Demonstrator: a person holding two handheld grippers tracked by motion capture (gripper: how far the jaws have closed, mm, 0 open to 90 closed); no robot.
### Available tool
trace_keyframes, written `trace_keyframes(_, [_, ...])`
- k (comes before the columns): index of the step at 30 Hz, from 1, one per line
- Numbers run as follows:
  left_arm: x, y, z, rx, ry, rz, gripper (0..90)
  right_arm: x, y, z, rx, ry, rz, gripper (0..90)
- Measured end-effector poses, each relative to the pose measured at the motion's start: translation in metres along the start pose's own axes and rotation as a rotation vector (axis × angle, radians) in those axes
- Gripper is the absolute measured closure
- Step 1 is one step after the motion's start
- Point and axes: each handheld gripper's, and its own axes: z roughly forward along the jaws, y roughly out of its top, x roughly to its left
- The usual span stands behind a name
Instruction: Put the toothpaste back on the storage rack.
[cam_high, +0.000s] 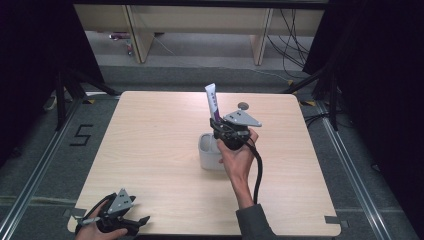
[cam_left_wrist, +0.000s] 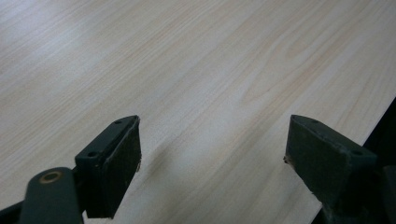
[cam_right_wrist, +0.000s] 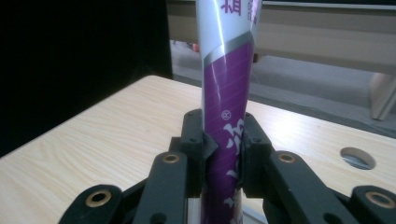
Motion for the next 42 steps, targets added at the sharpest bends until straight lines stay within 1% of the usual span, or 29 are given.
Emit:
trace_keyframes(1, [0.000,0.000,0.000,-0.004,0.001,-0.002,17.6,0.000,-0.001,0.002,-0.003,-0.008,-0.003,75.6])
trace_keyframes(2, [0.000,0.000,0.000,-0.004,0.001,-0.001,17.6,0.001,-0.002,0.002,0.005,-0.019,0.018,75.6])
trace_keyframes(3, [0.000,0.000,0.000,-0.005,0.001,-0.003,17.6,0.001,-0.003,0.004,0.002,-0.019,0.019,75.6])
trace_keyframes(5, [0.000,0.000,0.000,-0.004,0.001,-0.002,17.6,0.001,-0.005,0.006,0.005,-0.032,0.008,75.6])
trace_keyframes(7, [0.000,0.000,0.000,0.002,-0.002,0.001,17.6,0.001,-0.007,0.008,-0.007,-0.038,0.000,75.6])
trace_keyframes(8, [-0.001,0.000,0.000,0.001,-0.003,-0.002,17.6,0.002,-0.007,0.007,0.000,-0.044,0.016,75.6])
trace_keyframes(9, [-0.001,0.000,0.000,0.003,-0.003,-0.002,17.6,0.002,-0.008,0.009,-0.010,-0.039,0.017,75.6])
trace_keyframes(10, [-0.001,0.000,0.000,0.003,-0.003,-0.002,17.6,0.002,-0.009,0.009,-0.007,-0.052,-0.003,75.6])
trace_keyframes(11, [0.000,0.000,0.000,0.004,-0.003,-0.002,17.6,0.003,-0.010,0.010,-0.008,-0.056,0.017,75.6])
trace_keyframes(13, [-0.001,0.000,0.000,-0.003,-0.002,-0.002,17.6,0.002,-0.010,0.012,-0.006,-0.058,0.004,75.6])
trace_keyframes(15, [-0.001,0.000,0.000,-0.003,-0.004,-0.006,17.5,0.003,-0.012,0.013,-0.015,-0.065,0.021,75.6])
trace_keyframes(16, [-0.002,0.000,0.000,-0.005,-0.009,-0.007,17.5,0.002,-0.012,0.014,-0.011,-0.070,0.002,75.6])
trace_keyframes(17, [-0.001,0.000,0.000,0.004,-0.005,0.005,17.5,0.003,-0.013,0.014,-0.005,-0.076,0.007,75.6])
trace_keyframes(18, [-0.001,0.000,0.000,0.001,-0.004,0.001,17.5,0.002,-0.014,0.015,-0.004,-0.072,-0.006,75.6])
trace_keyframes(20, [-0.001,0.000,0.000,-0.003,-0.006,-0.006,17.5,0.002,-0.016,0.017,-0.003,-0.075,0.002,75.5])
trace_keyframes(23, [-0.001,0.000,0.000,-0.002,-0.006,-0.005,17.6,0.003,-0.018,0.019,0.013,-0.086,-0.003,75.5])
trace_keyframes(25, [-0.001,0.000,0.000,-0.005,-0.006,-0.007,17.5,0.004,-0.020,0.020,0.013,-0.089,0.010,75.5])
trace_keyframes(27, [-0.001,0.000,0.000,-0.005,-0.009,-0.007,17.6,0.003,-0.021,0.022,0.019,-0.093,-0.011,75.5])
trace_keyframes(28, [0.000,0.000,0.000,0.007,-0.005,0.003,17.6,0.003,-0.022,0.022,0.024,-0.095,-0.010,75.5])
trace_keyframes(29, [-0.001,0.000,0.000,-0.004,-0.015,-0.007,17.6,0.004,-0.024,0.023,0.024,-0.096,0.002,75.5])
trace_keyframes(30, [-0.001,0.000,-0.001,0.001,-0.012,0.003,17.6,0.004,-0.024,0.023,0.029,-0.099,0.001,75.5])
trace_keyframes(31, [-0.001,0.000,0.000,-0.005,-0.004,-0.006,17.6,0.003,-0.025,0.024,0.025,-0.093,-0.007,75.5])
trace_keyframes(32, [-0.001,0.000,0.000,0.005,-0.004,-0.001,17.6,0.003,-0.026,0.025,0.027,-0.099,-0.013,75.5])
trace_keyframes(33, [-0.001,0.000,0.000,0.002,-0.008,-0.005,17.6,0.003,-0.027,0.025,0.032,-0.098,-0.014,75.5])
trace_keyframes(34, [-0.001,0.000,0.000,-0.001,-0.011,-0.007,17.6,0.004,-0.028,0.025,0.038,-0.100,0.006,75.5])
trace_keyframes(35, [-0.001,0.000,-0.001,0.000,-0.016,-0.003,17.6,0.005,-0.029,0.026,0.037,-0.106,0.006,75.4])
trace_keyframes(37, [-0.001,0.000,0.000,-0.001,-0.016,-0.002,17.6,0.003,-0.030,0.027,0.030,-0.097,-0.017,75.4])
trace_keyframes(41, [-0.001,0.000,-0.001,0.000,-0.015,0.000,17.5,0.005,-0.032,0.026,0.038,-0.107,-0.002,75.4])
trace_keyframes(42, [-0.001,0.000,-0.001,-0.001,-0.015,-0.001,17.6,0.004,-0.032,0.026,0.039,-0.103,-0.011,75.4])
